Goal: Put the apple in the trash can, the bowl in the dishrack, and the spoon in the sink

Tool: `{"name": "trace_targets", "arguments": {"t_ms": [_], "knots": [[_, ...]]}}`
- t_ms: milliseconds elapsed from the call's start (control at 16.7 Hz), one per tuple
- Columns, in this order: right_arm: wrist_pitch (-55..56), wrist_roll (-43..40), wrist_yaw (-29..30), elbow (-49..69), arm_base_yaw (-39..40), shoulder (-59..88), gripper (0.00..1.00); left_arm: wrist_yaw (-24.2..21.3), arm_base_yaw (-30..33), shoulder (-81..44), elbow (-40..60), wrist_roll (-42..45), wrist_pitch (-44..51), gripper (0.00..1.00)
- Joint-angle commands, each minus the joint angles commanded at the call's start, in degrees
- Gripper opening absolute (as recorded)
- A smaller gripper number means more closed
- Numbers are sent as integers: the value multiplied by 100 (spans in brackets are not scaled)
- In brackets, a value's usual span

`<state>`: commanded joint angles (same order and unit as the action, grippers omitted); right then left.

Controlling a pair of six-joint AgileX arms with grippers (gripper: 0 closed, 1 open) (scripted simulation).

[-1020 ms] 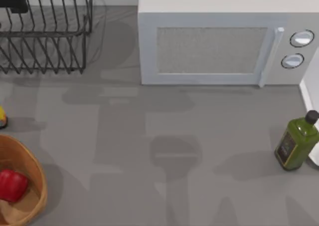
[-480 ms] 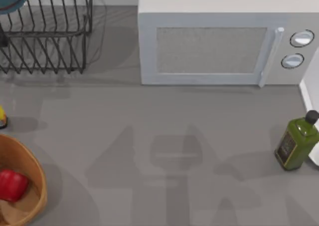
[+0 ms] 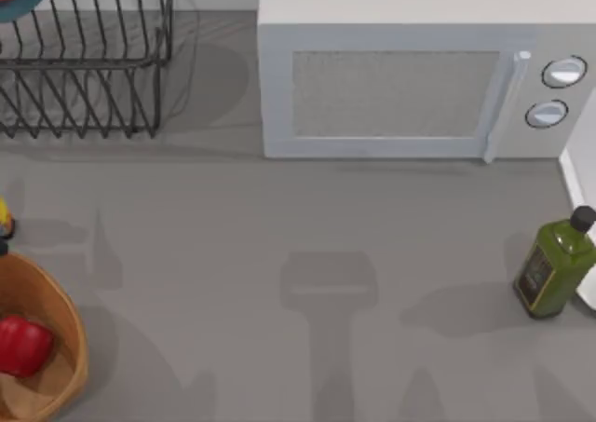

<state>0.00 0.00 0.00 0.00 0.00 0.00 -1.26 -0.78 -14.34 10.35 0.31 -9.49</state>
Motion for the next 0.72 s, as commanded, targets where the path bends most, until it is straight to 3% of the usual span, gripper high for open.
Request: {"name": "trace_targets", "arguments": {"t_ms": [300,720], "knots": [[0,0,0,0,0,0,100,116,69,1328,-943,-25,862,100],[-4,-4,0,4,-1,5,100,125,77,1434,-1035,-30,949,100]]}}
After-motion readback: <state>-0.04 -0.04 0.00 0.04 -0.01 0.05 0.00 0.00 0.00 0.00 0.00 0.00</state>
